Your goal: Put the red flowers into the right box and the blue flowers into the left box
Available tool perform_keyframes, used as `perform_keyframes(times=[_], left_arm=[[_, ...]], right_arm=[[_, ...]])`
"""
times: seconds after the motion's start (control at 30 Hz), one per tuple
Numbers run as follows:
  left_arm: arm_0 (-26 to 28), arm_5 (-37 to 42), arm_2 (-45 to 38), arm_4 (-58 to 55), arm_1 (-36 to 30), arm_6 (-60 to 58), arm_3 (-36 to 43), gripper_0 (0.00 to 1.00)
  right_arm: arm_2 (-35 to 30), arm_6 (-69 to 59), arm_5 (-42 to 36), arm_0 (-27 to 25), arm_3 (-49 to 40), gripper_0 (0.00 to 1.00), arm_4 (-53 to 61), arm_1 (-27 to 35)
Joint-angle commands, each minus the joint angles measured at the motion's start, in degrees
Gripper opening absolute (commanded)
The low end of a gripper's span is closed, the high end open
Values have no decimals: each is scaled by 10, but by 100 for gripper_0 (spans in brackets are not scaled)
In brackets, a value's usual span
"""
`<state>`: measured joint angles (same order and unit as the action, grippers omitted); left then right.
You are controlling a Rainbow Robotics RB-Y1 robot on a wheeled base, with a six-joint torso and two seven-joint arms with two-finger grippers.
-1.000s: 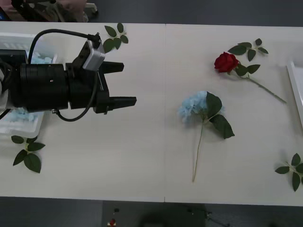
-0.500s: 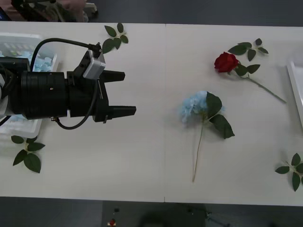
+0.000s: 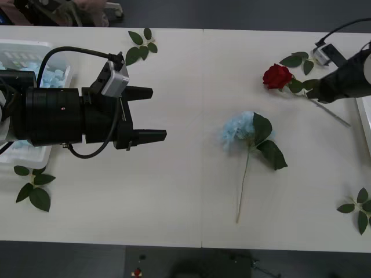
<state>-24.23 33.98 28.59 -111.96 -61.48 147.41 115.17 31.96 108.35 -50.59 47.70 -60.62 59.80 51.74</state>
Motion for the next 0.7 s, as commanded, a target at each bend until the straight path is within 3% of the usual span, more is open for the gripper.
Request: perform_keyframes(times=[0.03,0.3,0.7], left_arm=[[-7,1,-7,-1,-3,20,6,100],[-7,1,-7,-1,-3,20,6,100],[-7,1,-7,-1,-3,20,6,100]], right_arm=[[-14,-26,23,59,89,72,-25,-66],[-13,-16,61,125,231,71,-88,-158],[-1,-10,135,130,300,72,-195,-206]])
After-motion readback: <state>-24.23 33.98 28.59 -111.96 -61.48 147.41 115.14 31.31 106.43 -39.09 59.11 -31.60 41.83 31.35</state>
